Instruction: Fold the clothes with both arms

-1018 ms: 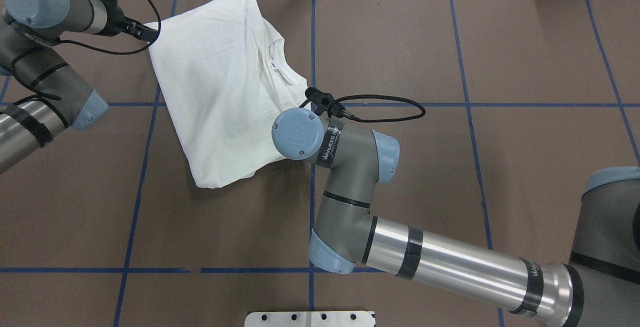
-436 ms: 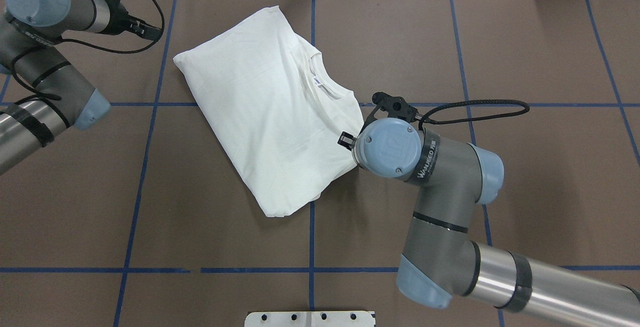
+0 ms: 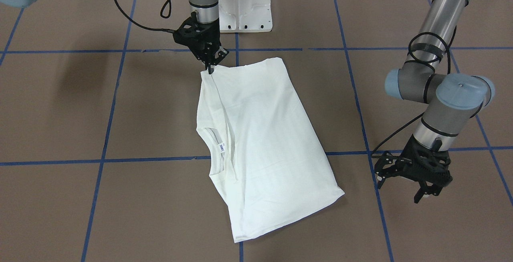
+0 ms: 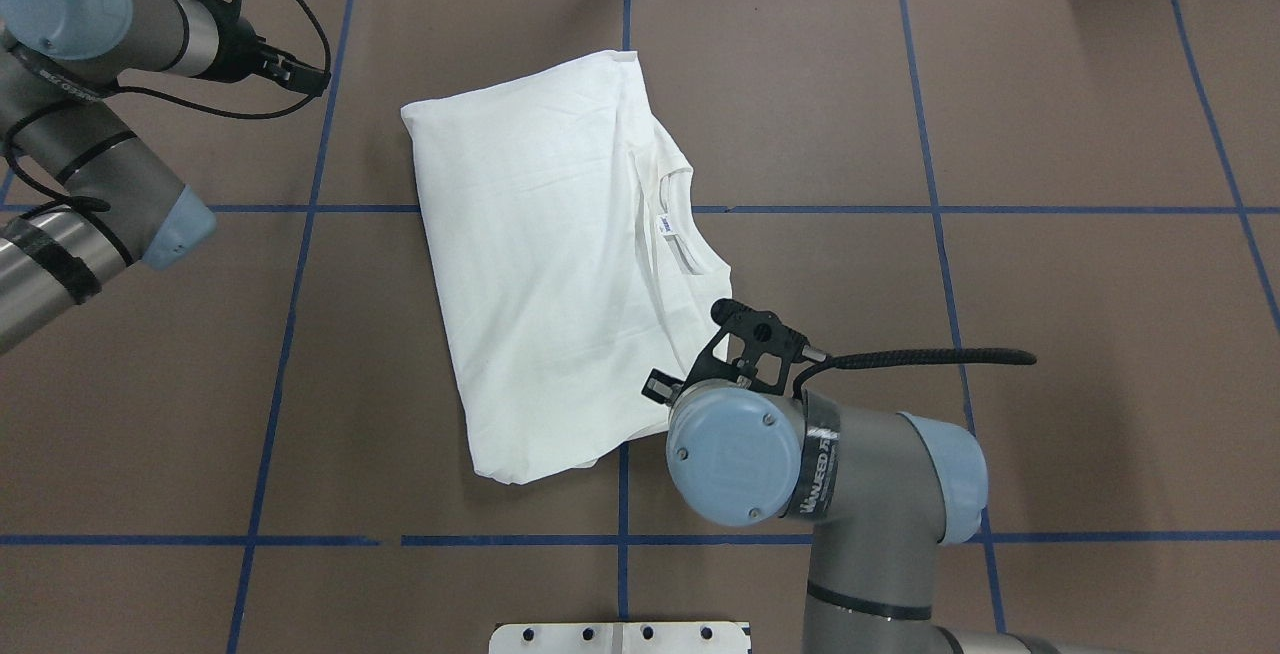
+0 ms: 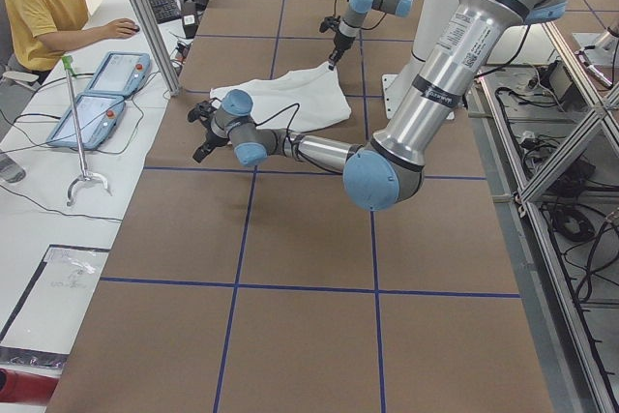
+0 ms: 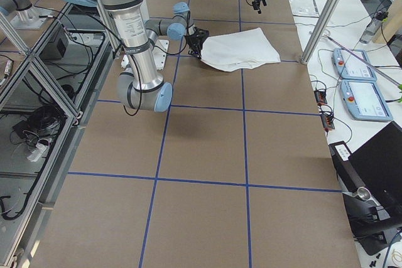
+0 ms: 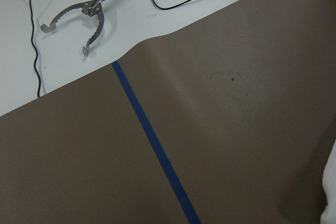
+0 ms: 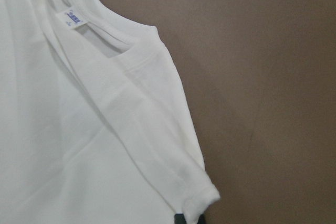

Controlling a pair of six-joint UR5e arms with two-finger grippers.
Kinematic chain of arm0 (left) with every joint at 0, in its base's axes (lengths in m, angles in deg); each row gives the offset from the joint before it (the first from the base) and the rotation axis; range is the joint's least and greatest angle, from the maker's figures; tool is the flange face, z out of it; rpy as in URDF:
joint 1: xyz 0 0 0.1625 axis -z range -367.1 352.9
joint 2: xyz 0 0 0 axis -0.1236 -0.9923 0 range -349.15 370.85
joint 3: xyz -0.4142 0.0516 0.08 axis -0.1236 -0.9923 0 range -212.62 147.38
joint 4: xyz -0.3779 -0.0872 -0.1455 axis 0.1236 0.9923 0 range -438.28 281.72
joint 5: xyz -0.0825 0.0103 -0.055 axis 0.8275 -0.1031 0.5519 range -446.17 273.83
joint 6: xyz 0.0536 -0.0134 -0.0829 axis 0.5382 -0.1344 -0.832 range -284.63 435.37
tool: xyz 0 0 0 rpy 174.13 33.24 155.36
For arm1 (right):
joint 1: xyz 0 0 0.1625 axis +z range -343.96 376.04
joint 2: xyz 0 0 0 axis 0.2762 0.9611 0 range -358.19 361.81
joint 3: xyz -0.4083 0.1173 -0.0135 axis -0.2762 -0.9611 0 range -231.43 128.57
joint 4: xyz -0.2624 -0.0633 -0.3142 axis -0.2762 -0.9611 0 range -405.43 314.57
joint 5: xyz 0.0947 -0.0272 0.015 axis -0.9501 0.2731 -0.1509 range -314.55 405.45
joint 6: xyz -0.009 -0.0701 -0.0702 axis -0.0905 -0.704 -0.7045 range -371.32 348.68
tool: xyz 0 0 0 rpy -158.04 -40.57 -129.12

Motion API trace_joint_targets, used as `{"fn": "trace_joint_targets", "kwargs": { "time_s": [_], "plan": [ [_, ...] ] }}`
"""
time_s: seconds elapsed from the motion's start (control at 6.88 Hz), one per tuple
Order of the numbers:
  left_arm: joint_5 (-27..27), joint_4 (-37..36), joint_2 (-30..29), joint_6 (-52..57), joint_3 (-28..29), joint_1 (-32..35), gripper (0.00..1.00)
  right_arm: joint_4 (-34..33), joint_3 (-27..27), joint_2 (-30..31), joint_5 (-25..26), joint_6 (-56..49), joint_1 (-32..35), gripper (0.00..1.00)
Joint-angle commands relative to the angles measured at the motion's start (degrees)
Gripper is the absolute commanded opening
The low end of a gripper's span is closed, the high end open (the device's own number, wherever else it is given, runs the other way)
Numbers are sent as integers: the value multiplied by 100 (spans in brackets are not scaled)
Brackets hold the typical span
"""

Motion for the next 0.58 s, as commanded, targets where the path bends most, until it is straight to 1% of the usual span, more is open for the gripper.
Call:
{"fn": "trace_joint_targets", "kwargs": {
  "time_s": [0.0, 0.15, 0.44],
  "plan": [
    [507, -39, 278, -629, -590, -15, 100, -280, -36, -292, 269, 255, -340, 0],
    [762, -82, 602, -1356, -1273, -120, 100, -271, -36, -266, 269, 246, -270, 0],
    [764, -100, 1437, -2290, -2600, -681, 100, -271, -44, -222, 269, 264, -252, 0]
  ]
}}
